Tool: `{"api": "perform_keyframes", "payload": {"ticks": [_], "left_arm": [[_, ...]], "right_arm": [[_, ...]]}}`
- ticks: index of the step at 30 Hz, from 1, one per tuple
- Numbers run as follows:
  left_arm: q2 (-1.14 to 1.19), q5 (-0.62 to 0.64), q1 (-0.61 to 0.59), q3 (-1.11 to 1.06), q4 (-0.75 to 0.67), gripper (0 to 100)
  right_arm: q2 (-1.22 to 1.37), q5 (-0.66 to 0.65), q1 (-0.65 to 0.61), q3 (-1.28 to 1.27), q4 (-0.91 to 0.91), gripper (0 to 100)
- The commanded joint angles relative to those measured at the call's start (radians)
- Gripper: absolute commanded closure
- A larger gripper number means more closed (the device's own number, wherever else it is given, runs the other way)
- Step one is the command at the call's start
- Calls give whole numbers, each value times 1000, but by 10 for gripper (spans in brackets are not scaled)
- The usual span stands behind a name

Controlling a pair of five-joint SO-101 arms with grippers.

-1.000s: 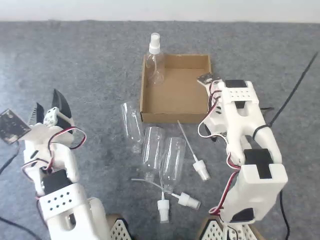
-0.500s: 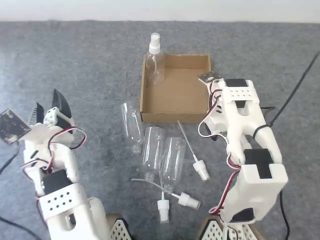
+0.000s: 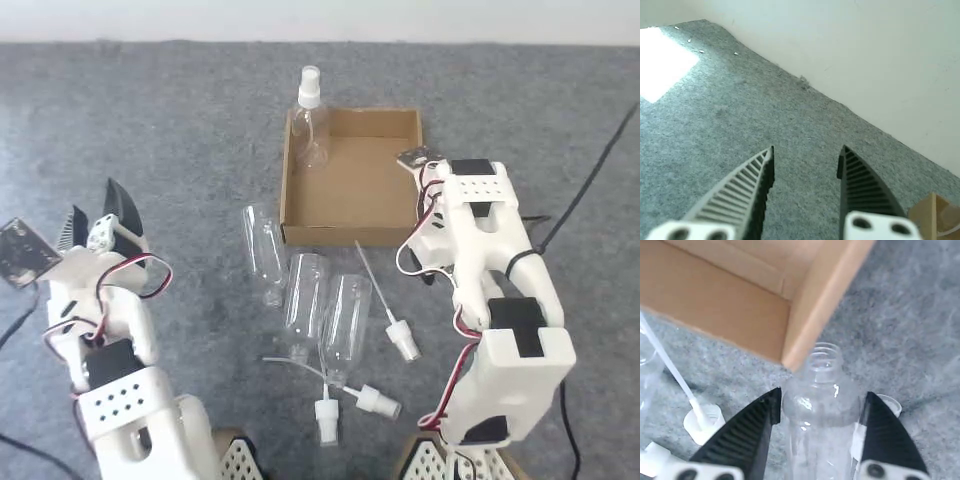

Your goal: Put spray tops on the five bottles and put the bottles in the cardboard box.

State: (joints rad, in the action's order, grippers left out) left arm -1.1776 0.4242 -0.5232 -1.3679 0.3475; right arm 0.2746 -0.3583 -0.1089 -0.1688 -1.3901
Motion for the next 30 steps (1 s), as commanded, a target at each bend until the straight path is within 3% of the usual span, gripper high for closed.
{"api": "perform_keyframes", "payload": {"ticks": [1, 8, 19, 30], "left_arm": [[-18, -9, 5, 12, -28, 804], [-18, -9, 5, 12, -28, 804], [-18, -9, 5, 12, -28, 804], [-18, -9, 5, 12, -28, 804]], "right_arm": [[-10, 11, 12, 11, -7, 843], [-54, 9, 8, 9, -50, 913], [-272, 11, -2, 6, -262, 918], [-539, 20, -165, -189, -360, 918]]}}
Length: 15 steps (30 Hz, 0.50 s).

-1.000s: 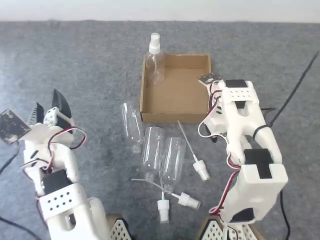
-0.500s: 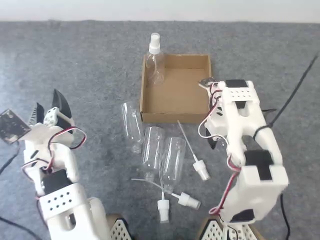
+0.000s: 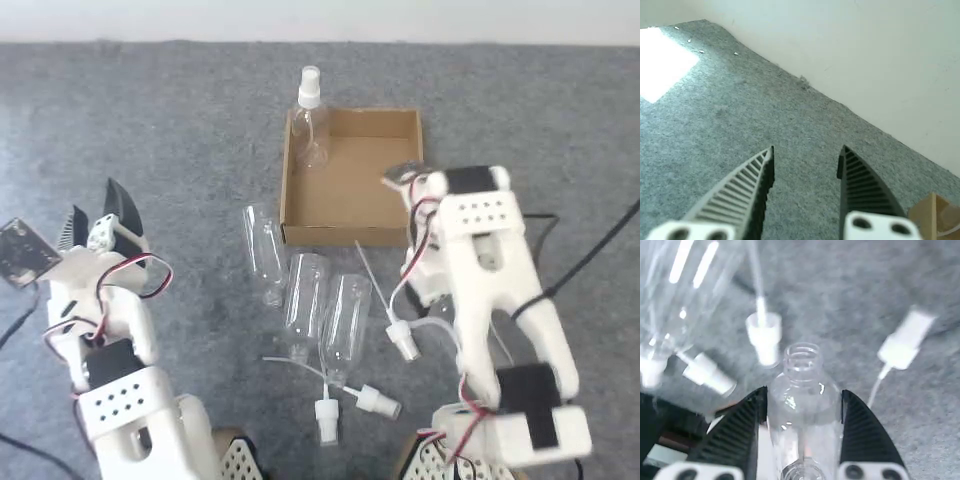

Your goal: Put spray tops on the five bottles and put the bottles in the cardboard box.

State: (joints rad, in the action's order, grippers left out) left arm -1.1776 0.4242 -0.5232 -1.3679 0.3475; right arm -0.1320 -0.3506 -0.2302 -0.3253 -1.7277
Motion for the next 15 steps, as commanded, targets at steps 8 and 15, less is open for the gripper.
{"api": "perform_keyframes", "payload": {"ticks": [8, 15], "left_arm": [[-18, -9, 5, 12, -28, 804], [-18, -9, 5, 12, -28, 804]], "right_arm": [[-401, 12, -64, -132, -22, 918], [-567, 12, -61, -186, -22, 919]]}}
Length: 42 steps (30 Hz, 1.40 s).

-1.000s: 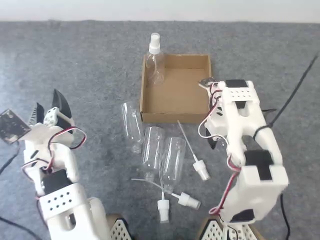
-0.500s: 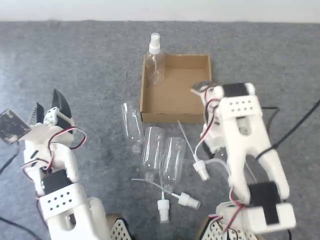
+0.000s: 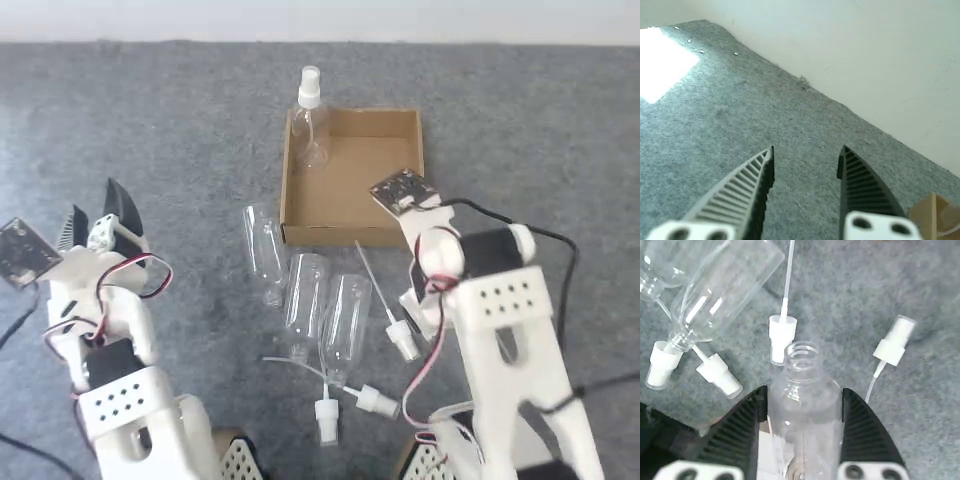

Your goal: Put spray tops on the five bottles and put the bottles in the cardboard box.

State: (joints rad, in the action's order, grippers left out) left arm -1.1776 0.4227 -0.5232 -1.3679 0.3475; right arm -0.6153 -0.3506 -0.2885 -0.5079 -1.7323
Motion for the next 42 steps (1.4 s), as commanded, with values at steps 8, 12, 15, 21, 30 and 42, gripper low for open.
{"api": "perform_keyframes", "payload": {"ticks": [8, 12, 15, 21, 30, 42], "left_arm": [[-18, -8, 5, 12, -28, 804], [-18, -8, 5, 12, -28, 804], [-18, -8, 5, 12, -28, 804], [-18, -8, 5, 13, -28, 804], [-20, -8, 0, 16, -28, 804], [-21, -48, -2, 24, -28, 804]], "right_arm": [[-180, 169, -5, -6, 82, 919], [-182, 189, -2, -8, 147, 919], [-189, 206, -2, -8, 180, 919], [-191, 324, -2, -23, 259, 919], [-378, 402, 51, -209, 377, 919], [-575, 396, 170, -327, 453, 919]]}}
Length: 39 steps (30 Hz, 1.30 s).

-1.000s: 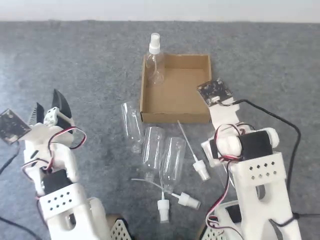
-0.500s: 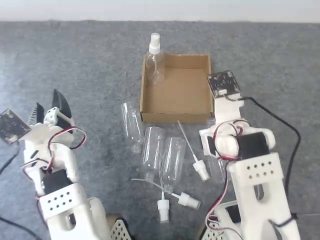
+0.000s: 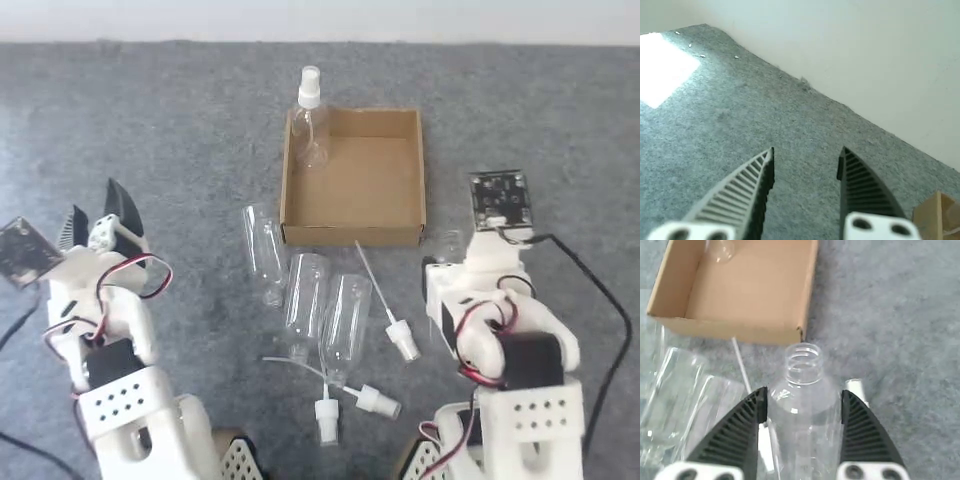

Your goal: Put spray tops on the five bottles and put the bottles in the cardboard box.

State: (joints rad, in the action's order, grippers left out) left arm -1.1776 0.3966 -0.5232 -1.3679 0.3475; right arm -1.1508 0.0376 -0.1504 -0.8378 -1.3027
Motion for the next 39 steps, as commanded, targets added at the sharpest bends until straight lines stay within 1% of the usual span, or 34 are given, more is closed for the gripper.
{"api": "perform_keyframes", "payload": {"ticks": [1, 4, 7, 11, 15, 18, 23, 27, 30, 39], "left_arm": [[-21, -21, -2, 33, -23, 804], [-21, -21, 3, 44, -21, 804], [-21, -21, 3, 59, -5, 804], [-20, -49, 17, 137, 115, 804], [-20, -110, 97, 202, 213, 804], [-20, -176, 164, 231, 252, 804], [-20, -236, 235, 275, 305, 805], [-20, -285, 269, 343, 387, 805], [-20, -336, 315, 392, 459, 805], [-12, -551, 531, 446, 601, 805]], "right_arm": [[-47, 8, 35, -5, 30, 919], [-62, 9, 38, -35, 58, 919], [-91, 12, 84, -71, 88, 919], [-148, 14, 139, -126, 125, 919], [-211, 14, 148, -158, 133, 919], [-254, 14, 148, -183, 133, 919], [-311, 14, 150, -213, 136, 919], [-337, 20, 203, -213, 130, 919], [-340, 54, 232, -213, 134, 920], [-341, 63, 305, -213, 139, 920]]}}
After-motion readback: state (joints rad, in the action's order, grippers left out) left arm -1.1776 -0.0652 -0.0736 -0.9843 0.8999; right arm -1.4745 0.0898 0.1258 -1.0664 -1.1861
